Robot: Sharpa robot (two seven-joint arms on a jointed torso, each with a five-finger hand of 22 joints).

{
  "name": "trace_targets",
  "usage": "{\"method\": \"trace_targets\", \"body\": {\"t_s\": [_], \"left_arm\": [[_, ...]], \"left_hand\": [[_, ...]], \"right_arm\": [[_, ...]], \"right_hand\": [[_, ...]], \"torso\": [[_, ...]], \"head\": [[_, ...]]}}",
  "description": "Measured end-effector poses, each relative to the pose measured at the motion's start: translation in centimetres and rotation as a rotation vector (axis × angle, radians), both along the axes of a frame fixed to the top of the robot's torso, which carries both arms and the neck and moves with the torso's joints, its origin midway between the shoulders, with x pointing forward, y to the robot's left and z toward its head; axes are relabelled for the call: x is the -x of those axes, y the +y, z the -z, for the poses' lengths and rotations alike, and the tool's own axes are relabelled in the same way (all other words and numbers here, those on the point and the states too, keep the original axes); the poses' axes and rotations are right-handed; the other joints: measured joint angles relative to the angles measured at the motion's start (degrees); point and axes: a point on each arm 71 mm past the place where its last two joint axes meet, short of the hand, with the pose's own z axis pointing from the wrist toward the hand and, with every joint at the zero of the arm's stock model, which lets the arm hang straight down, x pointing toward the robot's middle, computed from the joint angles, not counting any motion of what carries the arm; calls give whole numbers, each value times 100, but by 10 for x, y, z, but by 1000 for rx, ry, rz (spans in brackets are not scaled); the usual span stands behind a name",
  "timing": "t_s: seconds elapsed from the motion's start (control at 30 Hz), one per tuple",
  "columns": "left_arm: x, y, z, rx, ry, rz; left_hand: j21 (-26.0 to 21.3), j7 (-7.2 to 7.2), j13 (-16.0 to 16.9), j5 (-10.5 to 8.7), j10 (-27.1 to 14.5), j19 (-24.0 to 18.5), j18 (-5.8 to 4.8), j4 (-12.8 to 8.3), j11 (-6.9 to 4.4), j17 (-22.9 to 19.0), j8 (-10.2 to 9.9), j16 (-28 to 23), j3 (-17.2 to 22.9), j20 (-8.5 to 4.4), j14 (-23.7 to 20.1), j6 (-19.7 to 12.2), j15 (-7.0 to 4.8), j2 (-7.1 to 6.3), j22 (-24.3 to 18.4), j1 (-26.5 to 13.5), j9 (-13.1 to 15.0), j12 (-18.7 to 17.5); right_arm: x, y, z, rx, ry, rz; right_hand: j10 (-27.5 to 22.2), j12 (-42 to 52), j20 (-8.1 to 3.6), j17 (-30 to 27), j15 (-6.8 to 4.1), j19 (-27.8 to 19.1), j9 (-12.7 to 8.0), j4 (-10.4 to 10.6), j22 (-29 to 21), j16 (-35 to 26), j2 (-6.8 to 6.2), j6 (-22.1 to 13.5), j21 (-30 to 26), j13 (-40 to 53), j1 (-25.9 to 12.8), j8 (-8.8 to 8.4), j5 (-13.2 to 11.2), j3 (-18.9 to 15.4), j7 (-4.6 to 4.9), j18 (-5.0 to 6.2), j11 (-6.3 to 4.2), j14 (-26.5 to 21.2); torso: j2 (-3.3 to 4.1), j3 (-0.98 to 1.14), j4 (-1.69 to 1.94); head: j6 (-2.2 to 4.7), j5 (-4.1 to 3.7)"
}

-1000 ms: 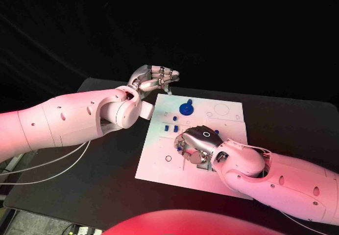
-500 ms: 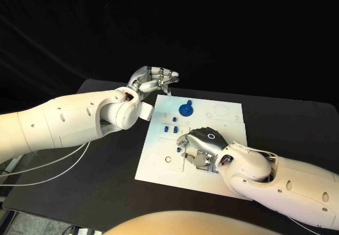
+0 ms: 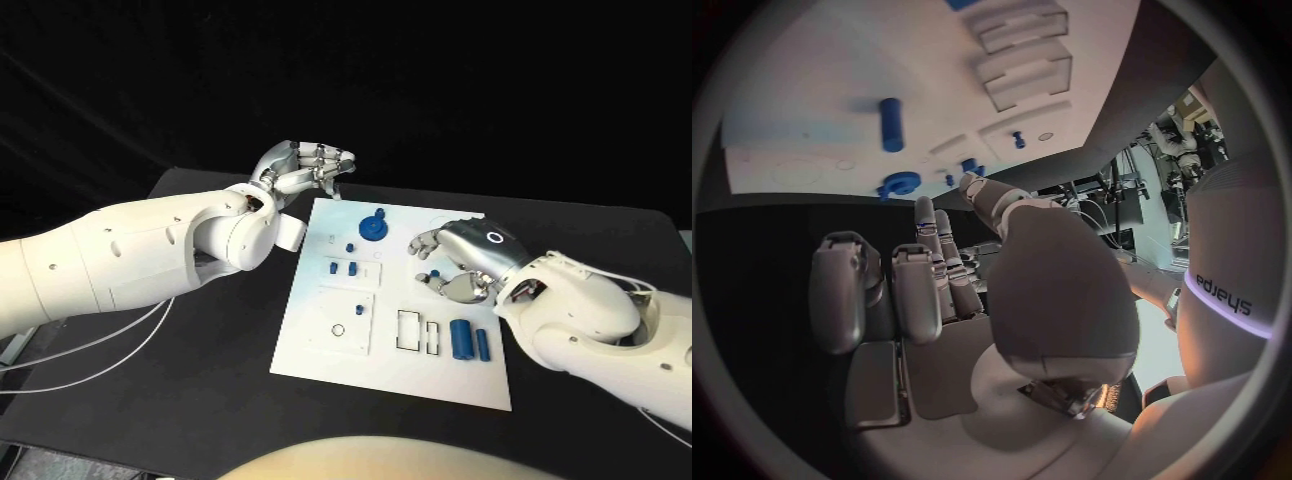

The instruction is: Assemble the parts on the task board

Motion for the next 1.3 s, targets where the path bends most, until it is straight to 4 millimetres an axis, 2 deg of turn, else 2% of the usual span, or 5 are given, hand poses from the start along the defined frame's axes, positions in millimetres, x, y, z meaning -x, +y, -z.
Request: {"method": "trace_targets", "body": {"t_s": [0.17,0.3,0.43,0.97,1.3], "left_arm": [[0,0,1,-1,1,2],[1,0,2,-2,3,3],[1,0,2,-2,4,3],[1,2,4,11,21,-5],[1,3,5,18,28,-8]], "left_hand": [[0,0,0,0,0,-14,0,0,0,0,0,0,0,15,0,0,0,0,0,0,0,0],[0,0,0,0,0,-14,0,0,0,0,0,0,0,14,0,0,0,0,0,0,0,0],[0,0,1,0,0,-13,0,16,0,1,0,0,-16,14,0,0,0,0,0,0,0,0],[1,0,1,0,1,-12,0,16,0,-5,0,0,-16,12,0,0,0,0,-4,1,0,0],[-19,0,1,0,1,-12,0,32,0,-4,0,0,0,12,0,0,0,24,-4,-23,0,0]], "right_arm": [[-17,-27,-6,33,18,81],[-21,-33,-3,68,52,99],[-23,-36,2,104,84,105],[-20,-25,16,128,157,87],[-21,-18,24,112,178,85]], "right_hand": [[-222,67,-2,0,0,-2,3,120,1,16,14,-91,-165,-12,14,-13,162,-556,-77,0,-28,0],[-502,253,28,-117,0,-94,-7,514,0,-41,291,-200,-509,-72,547,-67,118,-1867,-125,0,18,0],[-604,385,28,-165,0,-94,-7,871,0,-41,379,-200,-578,-91,900,-89,119,-2394,-125,0,31,0],[-325,598,-29,-105,-1,-36,-13,927,-1,-6,707,-3,-418,-148,1253,-44,64,-2094,-53,0,-53,0],[-90,598,-45,-114,-1,-20,-46,936,-2,-6,707,99,-267,-213,1253,-44,39,-1804,-11,0,-51,0]], "torso": [[0,-4,-5],[1,-5,-12],[2,-5,-5],[9,-9,3],[9,-5,-1]], "head": [[51,-69],[74,-90],[87,-109],[71,-94],[20,-97]]}}
